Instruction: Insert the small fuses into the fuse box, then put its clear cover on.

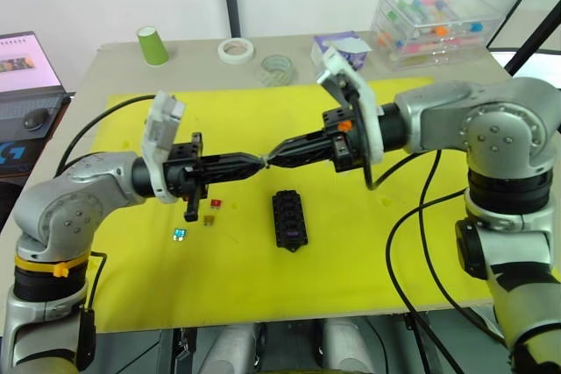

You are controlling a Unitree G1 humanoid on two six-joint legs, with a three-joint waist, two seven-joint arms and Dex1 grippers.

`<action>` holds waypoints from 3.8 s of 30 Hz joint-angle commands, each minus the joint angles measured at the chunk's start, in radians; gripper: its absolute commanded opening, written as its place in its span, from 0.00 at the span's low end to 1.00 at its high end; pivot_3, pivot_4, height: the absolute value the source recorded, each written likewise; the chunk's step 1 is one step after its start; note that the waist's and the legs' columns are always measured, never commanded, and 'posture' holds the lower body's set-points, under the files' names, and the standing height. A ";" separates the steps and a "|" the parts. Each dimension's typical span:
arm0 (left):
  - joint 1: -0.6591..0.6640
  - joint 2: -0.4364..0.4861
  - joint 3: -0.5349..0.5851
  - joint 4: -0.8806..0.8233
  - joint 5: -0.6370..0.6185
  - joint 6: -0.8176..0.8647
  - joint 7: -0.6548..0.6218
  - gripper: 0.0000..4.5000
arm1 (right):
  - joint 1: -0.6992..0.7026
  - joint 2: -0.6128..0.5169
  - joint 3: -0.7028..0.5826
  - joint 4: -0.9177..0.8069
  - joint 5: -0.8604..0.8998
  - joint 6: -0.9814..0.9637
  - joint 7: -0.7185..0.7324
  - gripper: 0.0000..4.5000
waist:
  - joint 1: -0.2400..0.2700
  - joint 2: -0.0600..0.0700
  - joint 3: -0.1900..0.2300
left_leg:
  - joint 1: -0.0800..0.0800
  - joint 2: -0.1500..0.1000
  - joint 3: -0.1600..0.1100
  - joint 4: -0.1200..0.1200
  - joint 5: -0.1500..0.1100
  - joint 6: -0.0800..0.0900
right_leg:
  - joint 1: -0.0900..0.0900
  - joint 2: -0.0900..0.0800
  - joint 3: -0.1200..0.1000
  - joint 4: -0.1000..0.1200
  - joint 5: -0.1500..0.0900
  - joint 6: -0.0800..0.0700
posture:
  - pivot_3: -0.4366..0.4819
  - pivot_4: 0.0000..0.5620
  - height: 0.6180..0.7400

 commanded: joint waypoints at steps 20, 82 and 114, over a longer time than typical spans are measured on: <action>0.172 0.060 -0.374 -0.002 0.475 -0.325 -0.081 1.00 | 0.272 -0.272 0.363 -0.202 -0.488 -0.685 0.300 0.00 | 0.005 0.000 0.001 | 0.000 0.001 0.002 0.000 0.000 0.000 | 0.000 0.000 0.000 -0.003 0.000 0.000 | 0.48 0.27 1.00; 0.188 -0.013 -0.411 0.017 0.623 -0.429 -0.076 1.00 | 0.224 -0.185 0.418 -0.229 -0.610 -0.446 0.295 0.00 | 0.005 0.000 0.000 | 0.000 0.000 0.001 0.000 0.000 0.000 | 0.000 0.000 0.000 -0.003 0.000 0.000 | 0.48 0.27 1.00; 0.195 -0.013 -0.416 0.008 0.627 -0.431 -0.079 1.00 | 0.209 -0.197 0.431 -0.234 -0.613 -0.419 0.261 0.00 | 0.005 0.000 0.000 | 0.000 0.000 0.001 0.000 0.000 0.000 | 0.000 0.000 0.000 -0.003 0.000 0.000 | 0.48 0.27 1.00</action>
